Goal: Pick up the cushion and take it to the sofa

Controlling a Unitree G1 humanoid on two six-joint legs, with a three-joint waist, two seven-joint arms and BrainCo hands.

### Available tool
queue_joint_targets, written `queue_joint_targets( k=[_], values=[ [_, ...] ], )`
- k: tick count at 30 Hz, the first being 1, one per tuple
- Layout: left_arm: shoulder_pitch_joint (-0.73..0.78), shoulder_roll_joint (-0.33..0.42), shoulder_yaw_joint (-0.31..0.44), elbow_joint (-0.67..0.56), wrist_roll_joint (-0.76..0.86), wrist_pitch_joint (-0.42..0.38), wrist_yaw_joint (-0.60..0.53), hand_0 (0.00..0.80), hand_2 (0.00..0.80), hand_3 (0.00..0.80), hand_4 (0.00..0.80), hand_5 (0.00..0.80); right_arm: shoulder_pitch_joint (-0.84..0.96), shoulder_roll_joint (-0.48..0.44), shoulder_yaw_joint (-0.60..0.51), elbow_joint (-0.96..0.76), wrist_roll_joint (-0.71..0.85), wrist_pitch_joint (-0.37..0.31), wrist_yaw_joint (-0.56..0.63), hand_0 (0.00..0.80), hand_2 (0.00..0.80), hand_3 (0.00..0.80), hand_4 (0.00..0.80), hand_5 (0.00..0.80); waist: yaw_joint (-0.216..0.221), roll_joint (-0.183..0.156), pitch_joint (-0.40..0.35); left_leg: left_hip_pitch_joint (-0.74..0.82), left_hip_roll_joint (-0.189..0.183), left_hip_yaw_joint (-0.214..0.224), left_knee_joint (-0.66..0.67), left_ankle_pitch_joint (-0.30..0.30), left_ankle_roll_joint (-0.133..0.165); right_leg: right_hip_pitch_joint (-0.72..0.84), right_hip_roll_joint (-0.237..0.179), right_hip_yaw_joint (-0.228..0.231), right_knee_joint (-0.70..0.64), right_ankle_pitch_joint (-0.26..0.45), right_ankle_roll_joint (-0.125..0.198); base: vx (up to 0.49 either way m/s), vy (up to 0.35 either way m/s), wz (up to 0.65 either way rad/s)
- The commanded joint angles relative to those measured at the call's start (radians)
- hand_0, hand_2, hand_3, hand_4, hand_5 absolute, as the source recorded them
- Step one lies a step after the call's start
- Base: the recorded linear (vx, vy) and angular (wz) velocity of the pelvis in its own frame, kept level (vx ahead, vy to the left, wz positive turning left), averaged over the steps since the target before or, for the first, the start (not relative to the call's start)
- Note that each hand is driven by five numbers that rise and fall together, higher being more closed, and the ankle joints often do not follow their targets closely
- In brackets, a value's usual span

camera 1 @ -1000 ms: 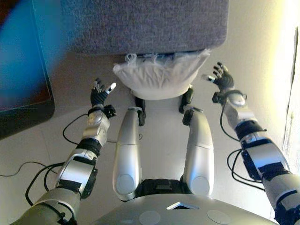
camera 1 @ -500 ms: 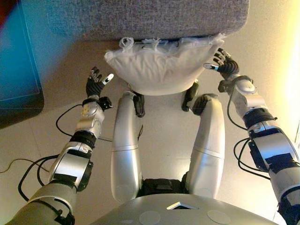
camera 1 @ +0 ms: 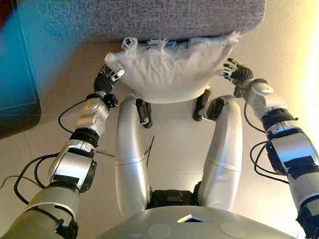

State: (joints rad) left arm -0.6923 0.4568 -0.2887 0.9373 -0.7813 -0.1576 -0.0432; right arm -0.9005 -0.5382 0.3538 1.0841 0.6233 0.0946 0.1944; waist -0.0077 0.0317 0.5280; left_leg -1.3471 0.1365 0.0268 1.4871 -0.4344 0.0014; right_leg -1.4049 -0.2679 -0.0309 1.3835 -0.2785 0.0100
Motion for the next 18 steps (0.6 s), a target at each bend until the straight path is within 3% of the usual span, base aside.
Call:
queue_joint_targets(
  k=[1, 6, 11, 18],
  values=[
    [-0.023, -0.002, -0.001, 0.028, -0.040, -0.003, -0.007, 0.000, 0.000, 0.000, 0.000, 0.000, -0.032, -0.019, 0.008, 0.025, 0.047, -0.011, -0.040, 0.000, 0.000, 0.000, 0.000, 0.000, -0.010, 0.057, -0.018, 0.014, 0.030, 0.006, -0.033, 0.020, 0.009, 0.072, 0.009, 0.100, -0.026, -0.013, -0.010, 0.042, -0.011, 0.02],
    [-0.042, -0.013, -0.008, 0.035, -0.026, -0.008, -0.011, 0.000, 0.000, 0.000, 0.000, 0.000, -0.035, -0.005, -0.006, 0.019, 0.057, -0.014, -0.045, 0.000, 0.000, 0.000, 0.000, 0.000, -0.013, 0.053, -0.011, 0.020, 0.030, 0.006, -0.032, 0.015, 0.011, 0.079, 0.011, 0.096, -0.027, -0.015, -0.013, 0.014, -0.001, -0.01],
    [-0.053, -0.009, -0.026, 0.024, -0.024, 0.015, 0.011, 0.000, 0.000, 0.000, 0.000, 0.000, -0.045, -0.011, 0.033, -0.030, 0.035, -0.037, 0.060, 0.000, 0.000, 0.000, 0.000, 0.000, -0.010, 0.052, -0.009, 0.021, 0.029, 0.008, -0.022, 0.003, 0.012, 0.078, 0.004, 0.095, -0.019, -0.022, -0.016, 0.000, 0.000, 0.00],
    [-0.081, 0.003, -0.017, 0.106, -0.029, 0.025, -0.001, 0.000, 0.000, 0.000, 0.000, 0.000, -0.088, -0.013, 0.099, -0.029, 0.036, -0.041, 0.105, 0.000, 0.000, 0.000, 0.000, 0.000, -0.008, 0.050, -0.009, 0.032, 0.038, 0.010, -0.003, -0.015, 0.012, 0.083, -0.007, 0.093, 0.007, -0.043, -0.024, 0.000, 0.000, 0.00]
  ],
)
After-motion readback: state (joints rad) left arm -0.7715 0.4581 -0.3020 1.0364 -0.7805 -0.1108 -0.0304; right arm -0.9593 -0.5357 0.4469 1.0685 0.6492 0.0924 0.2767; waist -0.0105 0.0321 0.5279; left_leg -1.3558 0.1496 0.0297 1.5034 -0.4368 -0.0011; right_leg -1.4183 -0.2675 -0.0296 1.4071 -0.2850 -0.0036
